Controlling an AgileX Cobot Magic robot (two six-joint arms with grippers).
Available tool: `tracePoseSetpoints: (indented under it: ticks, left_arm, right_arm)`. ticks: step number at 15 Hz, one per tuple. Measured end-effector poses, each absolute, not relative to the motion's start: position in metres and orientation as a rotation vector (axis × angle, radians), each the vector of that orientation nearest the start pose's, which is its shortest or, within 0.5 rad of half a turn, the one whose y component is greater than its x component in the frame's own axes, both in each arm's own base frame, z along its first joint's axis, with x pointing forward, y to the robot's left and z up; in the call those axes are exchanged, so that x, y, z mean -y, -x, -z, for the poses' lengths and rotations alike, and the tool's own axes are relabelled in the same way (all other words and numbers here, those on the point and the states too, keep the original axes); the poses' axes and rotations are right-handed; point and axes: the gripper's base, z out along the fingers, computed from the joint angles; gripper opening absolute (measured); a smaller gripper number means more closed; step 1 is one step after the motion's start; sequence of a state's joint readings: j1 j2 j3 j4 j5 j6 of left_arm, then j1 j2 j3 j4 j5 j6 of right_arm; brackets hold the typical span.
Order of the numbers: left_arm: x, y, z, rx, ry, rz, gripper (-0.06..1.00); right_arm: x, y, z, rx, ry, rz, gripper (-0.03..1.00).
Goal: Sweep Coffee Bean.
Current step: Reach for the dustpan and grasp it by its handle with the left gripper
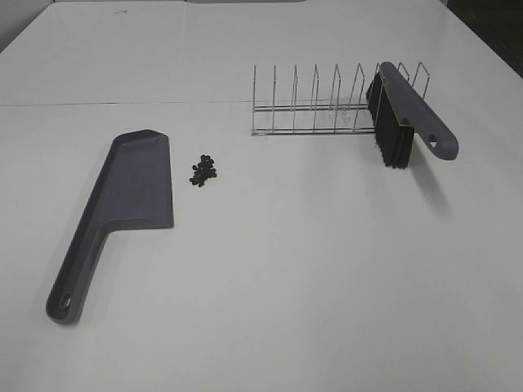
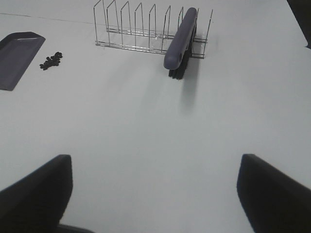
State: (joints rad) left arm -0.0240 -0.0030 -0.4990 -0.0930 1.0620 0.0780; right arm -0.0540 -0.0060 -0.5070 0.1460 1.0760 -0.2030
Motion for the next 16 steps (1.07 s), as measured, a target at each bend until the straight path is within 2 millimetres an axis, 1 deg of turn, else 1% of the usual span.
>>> tracePoseSetpoints:
  ticks: [2, 3, 4, 6, 7, 8, 10, 12, 16]
  left_arm:
    - [0.008, 0.003, -0.278, -2.05, -0.095, 0.091, 0.62]
    - [0.007, -0.007, -0.289, -2.02, -0.014, 0.134, 0.62]
    - [0.007, -0.017, -0.295, -1.995, 0.013, 0.147, 0.62]
    - [0.007, -0.036, -0.302, -2.006, 0.027, 0.148, 0.62]
    - [0.007, -0.047, -0.305, -2.039, 0.032, 0.148, 0.62]
    - [0.008, -0.052, -0.307, -2.053, 0.033, 0.148, 0.62]
    - [0.008, -0.072, -0.317, -2.096, 0.039, 0.146, 0.62]
    - [0.009, -0.1, -0.322, -2.182, 0.046, 0.146, 0.62]
    - [0.012, -0.173, -0.316, -2.393, 0.083, 0.18, 0.62]
  right_arm:
    - [-0.012, 0.007, -0.279, -2.032, 0.161, -0.014, 0.78]
    - [-0.012, 0.007, -0.279, -2.032, 0.161, -0.014, 0.78]
    - [-0.012, 0.007, -0.279, -2.032, 0.161, -0.014, 0.78]
    - [-0.012, 0.007, -0.279, -2.032, 0.161, -0.014, 0.78]
    - [-0.012, 0.007, -0.279, -2.032, 0.161, -0.014, 0.78]
    - [-0.012, 0.007, -0.279, -2.032, 0.161, -0.014, 0.78]
    - [-0.012, 0.007, -0.279, -2.032, 0.161, -0.014, 0.78]
    - [-0.012, 0.007, -0.279, -2.032, 0.161, -0.014, 0.78]
    - [-0.012, 0.007, -0.279, -2.032, 0.161, -0.014, 0.78]
